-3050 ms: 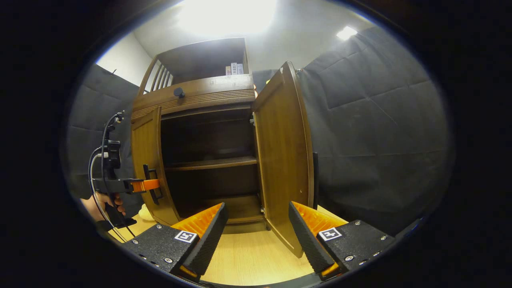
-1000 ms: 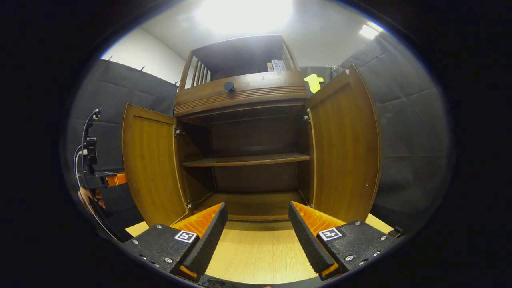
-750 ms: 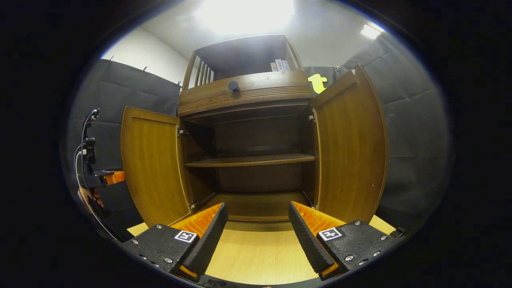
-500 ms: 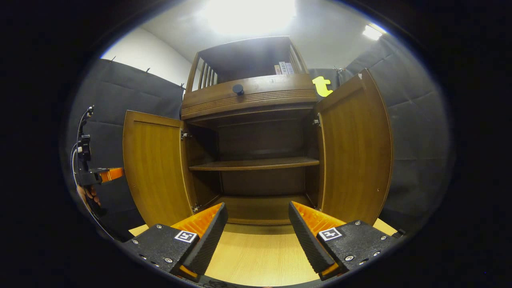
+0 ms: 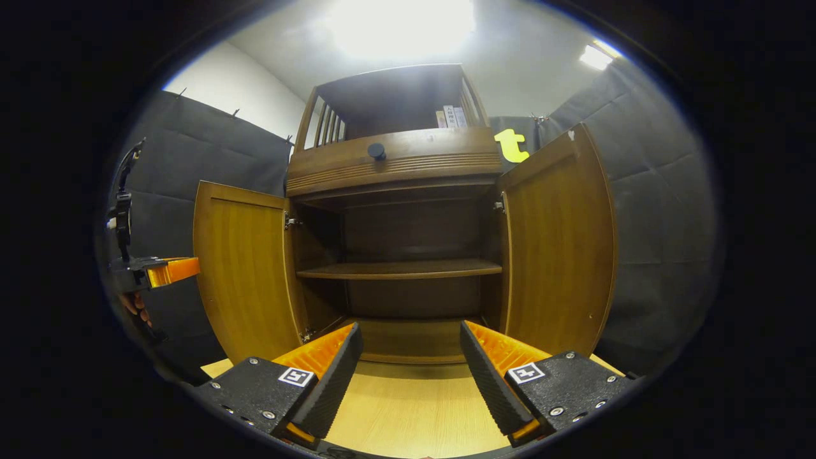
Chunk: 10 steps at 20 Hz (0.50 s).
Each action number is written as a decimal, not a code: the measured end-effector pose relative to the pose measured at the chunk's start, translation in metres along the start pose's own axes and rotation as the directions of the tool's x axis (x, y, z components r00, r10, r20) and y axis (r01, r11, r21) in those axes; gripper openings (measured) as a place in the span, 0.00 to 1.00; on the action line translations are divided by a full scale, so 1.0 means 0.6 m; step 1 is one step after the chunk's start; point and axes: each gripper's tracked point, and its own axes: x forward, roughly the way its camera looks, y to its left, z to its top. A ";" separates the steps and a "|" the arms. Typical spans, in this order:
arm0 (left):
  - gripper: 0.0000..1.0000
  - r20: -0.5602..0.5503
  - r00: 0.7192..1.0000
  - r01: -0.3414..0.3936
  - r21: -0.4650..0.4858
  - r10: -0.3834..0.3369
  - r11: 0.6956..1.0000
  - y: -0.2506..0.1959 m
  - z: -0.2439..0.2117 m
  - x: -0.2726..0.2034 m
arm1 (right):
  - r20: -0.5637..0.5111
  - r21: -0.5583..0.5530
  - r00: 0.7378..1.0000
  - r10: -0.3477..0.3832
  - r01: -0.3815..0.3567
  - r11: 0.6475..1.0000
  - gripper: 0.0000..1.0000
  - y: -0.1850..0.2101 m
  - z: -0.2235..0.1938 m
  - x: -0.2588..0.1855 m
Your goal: Open the right door of the double-door shoe cabinet with the right hand, and open the left door with the left hand.
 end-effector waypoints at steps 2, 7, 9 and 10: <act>0.14 0.000 0.999 0.036 -0.021 -0.036 0.999 -0.032 0.005 0.002 | 0.004 0.003 1.000 -0.019 0.019 1.000 0.95 -0.008 0.002 0.000; 0.14 -0.015 0.995 0.098 -0.056 -0.099 0.994 -0.097 -0.008 -0.002 | -0.003 0.026 0.997 -0.075 0.076 0.997 0.94 -0.037 0.002 -0.004; 0.14 -0.029 0.993 0.115 -0.063 -0.117 0.991 -0.118 -0.015 -0.011 | -0.003 0.032 0.995 -0.099 0.099 0.995 0.94 -0.048 0.003 -0.006; 0.14 -0.032 0.991 0.125 -0.061 -0.127 0.990 -0.128 -0.017 -0.015 | -0.001 0.035 0.994 -0.110 0.110 0.993 0.94 -0.053 0.005 -0.006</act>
